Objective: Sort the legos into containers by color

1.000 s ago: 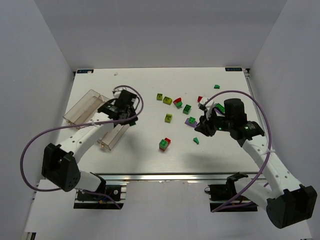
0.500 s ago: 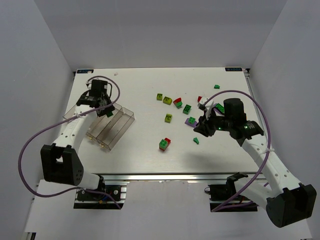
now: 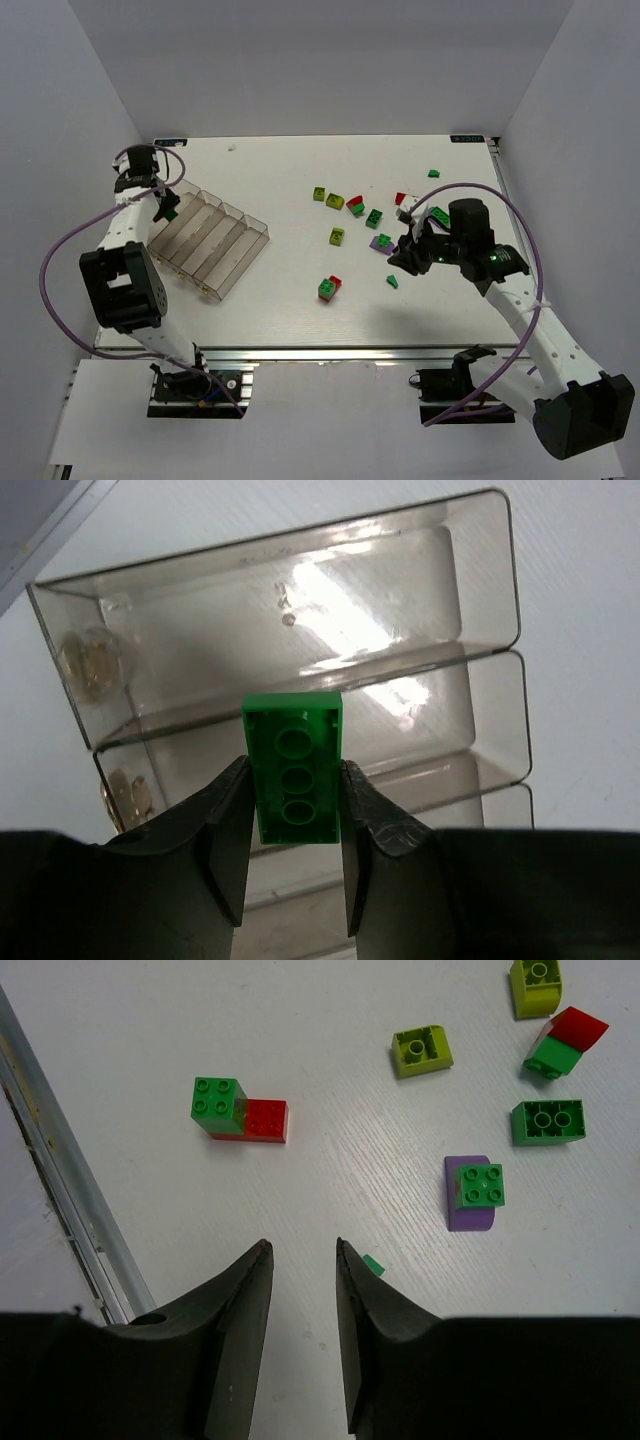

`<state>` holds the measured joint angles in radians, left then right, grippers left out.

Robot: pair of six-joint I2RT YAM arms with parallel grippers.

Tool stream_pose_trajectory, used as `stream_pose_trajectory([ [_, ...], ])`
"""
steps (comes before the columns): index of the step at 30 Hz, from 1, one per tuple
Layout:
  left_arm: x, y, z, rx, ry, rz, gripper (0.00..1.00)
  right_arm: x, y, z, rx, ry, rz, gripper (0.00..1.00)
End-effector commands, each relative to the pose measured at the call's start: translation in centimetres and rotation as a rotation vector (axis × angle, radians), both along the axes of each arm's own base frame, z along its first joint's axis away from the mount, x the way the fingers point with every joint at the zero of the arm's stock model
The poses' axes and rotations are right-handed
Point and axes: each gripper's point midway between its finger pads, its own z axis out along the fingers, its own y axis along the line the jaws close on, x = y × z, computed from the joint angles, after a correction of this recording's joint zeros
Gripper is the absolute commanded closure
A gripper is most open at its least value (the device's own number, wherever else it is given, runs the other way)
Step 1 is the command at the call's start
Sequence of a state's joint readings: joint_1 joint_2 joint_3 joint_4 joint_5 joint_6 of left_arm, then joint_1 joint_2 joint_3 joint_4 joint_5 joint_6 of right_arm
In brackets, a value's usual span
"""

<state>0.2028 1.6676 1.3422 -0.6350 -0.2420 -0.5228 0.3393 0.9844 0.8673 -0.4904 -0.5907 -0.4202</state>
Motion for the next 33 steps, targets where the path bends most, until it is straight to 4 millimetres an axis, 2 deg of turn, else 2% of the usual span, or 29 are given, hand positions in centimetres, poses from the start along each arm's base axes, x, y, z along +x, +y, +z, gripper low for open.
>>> stream_pose_trajectory([
  [1, 3.4, 0.7, 2.7, 0.022, -0.11, -0.031, 0.96, 0.1, 0.0, 0.8, 0.017, -0.059, 0.015, 0.62],
  [3, 4.5, 1.0, 3.3, 0.042, -0.116, -0.068, 0.95, 0.1, -0.1, 0.6, 0.014, -0.059, 0.014, 0.62],
  [4, 5.0, 1.0, 2.7, 0.048, -0.098, -0.097, 0.93, 0.0, 0.0, 0.4, 0.012, -0.057, 0.018, 0.61],
  [6, 5.9, 1.3, 3.1, 0.092, -0.094, -0.157, 0.91, -0.2, -0.1, 0.2, 0.01, -0.054, 0.023, 0.6],
  [8, 6.4, 1.5, 2.5, 0.113, -0.07, -0.203, 0.86, -0.3, -0.1, 0.2, 0.008, -0.062, 0.035, 0.59],
  [9, 6.9, 1.6, 3.1, 0.145, -0.066, -0.251, 0.85, -0.5, 0.0, 0.1, 0.009, -0.06, 0.043, 0.58],
  [11, 6.9, 2.0, 2.7, 0.173, -0.023, -0.276, 0.84, -0.6, 0.0, 0.2, 0.01, -0.071, 0.054, 0.56],
  [12, 7.0, 2.4, 1.9, 0.181, 0.008, -0.278, 0.83, -0.6, 0.0, 0.1, 0.01, -0.072, 0.055, 0.55],
  [13, 7.5, 2.5, 2.4, 0.193, 0.002, -0.288, 0.82, -0.6, 0.0, 0.1, 0.01, -0.075, 0.055, 0.54],
  [14, 7.6, 2.7, 1.5, 0.194, 0.031, -0.295, 0.82, -0.5, 0.1, 0.0, 0.01, -0.075, 0.057, 0.54],
  [15, 7.7, 2.8, 2.0, 0.206, 0.027, -0.3, 0.81, -0.5, 0.1, 0.0, 0.011, -0.075, 0.058, 0.53],
  [18, 8.4, 3.2, 1.0, 0.221, 0.059, -0.324, 0.8, -0.3, 0.2, -0.2, 0.01, -0.064, 0.059, 0.51],
  [26, 9.1, 2.8, -0.9, 0.206, 0.089, -0.386, 0.77, 0.4, 0.3, 0.0, 0.003, -0.068, 0.051, 0.49],
  [30, 9.2, 2.5, -1.5, 0.188, 0.09, -0.396, 0.68, 0.4, 0.1, -0.1, -0.003, -0.064, 0.045, 0.48],
  [31, 9.2, 2.4, -1.5, 0.185, 0.088, -0.395, 0.55, 0.4, 0.1, -0.2, -0.004, -0.064, 0.046, 0.47],
  [32, 9.2, 2.4, -1.6, 0.18, 0.087, -0.395, 0.53, 0.4, 0.1, -0.1, -0.006, -0.063, 0.045, 0.47],
  [33, 9.2, 2.3, -1.6, 0.179, 0.086, -0.395, 0.32, 0.4, 0.1, -0.1, -0.005, -0.064, 0.045, 0.46],
])
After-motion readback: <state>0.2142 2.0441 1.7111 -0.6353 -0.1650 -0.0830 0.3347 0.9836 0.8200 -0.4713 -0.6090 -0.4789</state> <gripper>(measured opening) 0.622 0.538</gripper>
